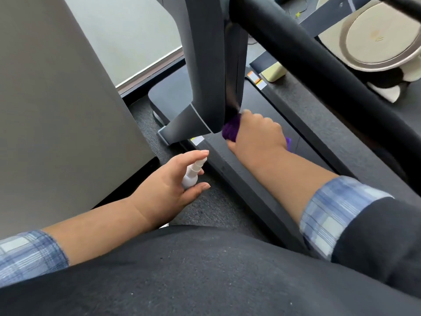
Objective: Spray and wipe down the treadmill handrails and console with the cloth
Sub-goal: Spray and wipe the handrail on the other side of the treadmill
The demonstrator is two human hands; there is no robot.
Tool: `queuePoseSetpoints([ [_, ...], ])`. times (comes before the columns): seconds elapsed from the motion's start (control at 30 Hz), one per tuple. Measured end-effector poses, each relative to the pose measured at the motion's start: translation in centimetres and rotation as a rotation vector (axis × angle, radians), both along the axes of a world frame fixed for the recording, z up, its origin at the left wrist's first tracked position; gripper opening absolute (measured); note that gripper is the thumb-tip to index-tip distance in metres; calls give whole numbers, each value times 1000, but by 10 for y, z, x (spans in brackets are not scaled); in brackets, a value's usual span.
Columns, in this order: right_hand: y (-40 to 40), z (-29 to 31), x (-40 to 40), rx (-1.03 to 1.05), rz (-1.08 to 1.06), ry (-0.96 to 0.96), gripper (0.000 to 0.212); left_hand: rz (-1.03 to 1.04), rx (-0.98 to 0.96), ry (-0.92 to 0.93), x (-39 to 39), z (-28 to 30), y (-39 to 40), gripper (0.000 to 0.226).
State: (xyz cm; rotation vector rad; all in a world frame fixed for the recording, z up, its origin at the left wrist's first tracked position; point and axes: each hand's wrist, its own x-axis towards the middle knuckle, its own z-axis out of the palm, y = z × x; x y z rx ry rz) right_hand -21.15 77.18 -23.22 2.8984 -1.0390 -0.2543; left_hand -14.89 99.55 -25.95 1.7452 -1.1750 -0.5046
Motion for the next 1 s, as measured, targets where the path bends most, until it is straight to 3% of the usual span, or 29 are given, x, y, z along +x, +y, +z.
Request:
queuePoseSetpoints([
  [0.17,-2,2,8,69,-51,-15,56,-39,20,-37,11,5,-1,62],
  [0.53,-3,27,-111,102,-189,2,55,-88,28,25,-9,13,-25,60],
  [0.83,0,0,-29,-12,-33,-61,51,12,96,-15,10,0,9,64],
  [1.0,5,-10,16,-36,-67,-58,59,-45,139,-14,13,2,17,58],
])
